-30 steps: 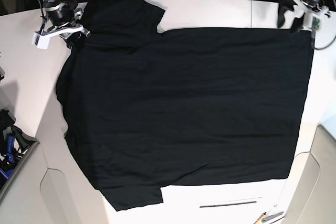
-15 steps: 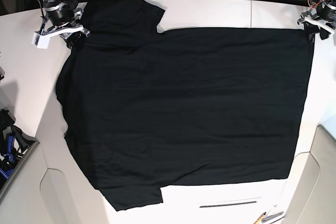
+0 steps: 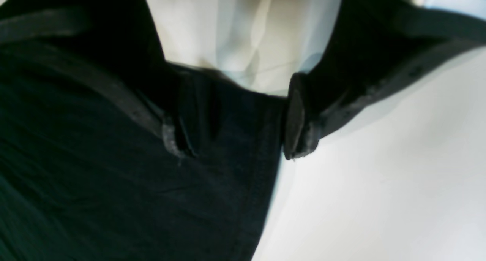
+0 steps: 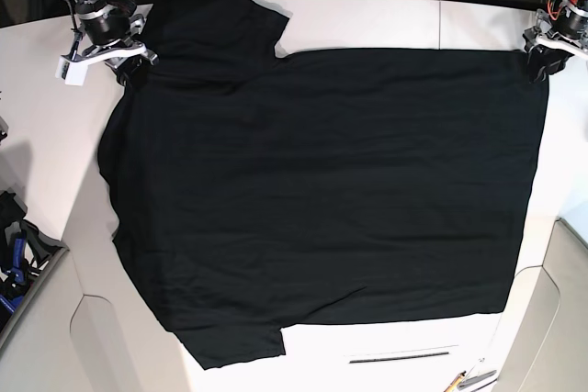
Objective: Fold the T-shirt properly
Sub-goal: 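Move both grippers to the shirt's shoulder edge and pinch it, then lift the shoulder edge with both grippers and fold it over the body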
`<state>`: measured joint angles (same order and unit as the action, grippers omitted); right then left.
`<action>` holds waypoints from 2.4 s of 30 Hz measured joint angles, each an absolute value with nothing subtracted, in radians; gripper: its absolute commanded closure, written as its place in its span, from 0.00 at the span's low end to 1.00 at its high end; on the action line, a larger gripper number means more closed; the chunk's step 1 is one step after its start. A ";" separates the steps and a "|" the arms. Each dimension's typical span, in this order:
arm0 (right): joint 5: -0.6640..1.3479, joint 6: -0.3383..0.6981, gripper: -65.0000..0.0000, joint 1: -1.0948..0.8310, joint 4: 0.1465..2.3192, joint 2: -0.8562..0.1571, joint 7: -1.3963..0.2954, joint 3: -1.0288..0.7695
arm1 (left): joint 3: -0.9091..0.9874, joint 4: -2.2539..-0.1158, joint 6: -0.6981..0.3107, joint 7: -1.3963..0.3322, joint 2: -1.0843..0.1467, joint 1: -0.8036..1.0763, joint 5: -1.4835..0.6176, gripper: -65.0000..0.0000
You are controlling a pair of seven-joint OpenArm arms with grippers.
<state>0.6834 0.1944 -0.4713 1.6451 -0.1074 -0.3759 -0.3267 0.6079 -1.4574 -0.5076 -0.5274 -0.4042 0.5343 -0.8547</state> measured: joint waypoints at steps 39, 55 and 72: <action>0.662 0.288 1.00 -0.873 2.068 -0.147 -0.558 -0.421 | 0.989 -1.470 -0.686 -0.913 -0.396 0.676 -1.302 1.00; 0.568 0.301 1.00 -0.484 1.976 -0.147 -0.543 -0.424 | 0.860 -1.527 -0.690 -0.790 -0.472 0.408 -1.089 1.00; 0.551 0.317 1.00 -0.137 1.607 -0.147 -0.538 -0.329 | 0.655 -1.527 -0.576 -0.593 -0.482 0.339 -0.723 1.00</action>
<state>0.5514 0.3168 -0.1371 1.6070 -0.1467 -0.5377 -0.3294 0.6548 -1.5269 -0.5762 -0.5930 -0.4824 0.3386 -0.7235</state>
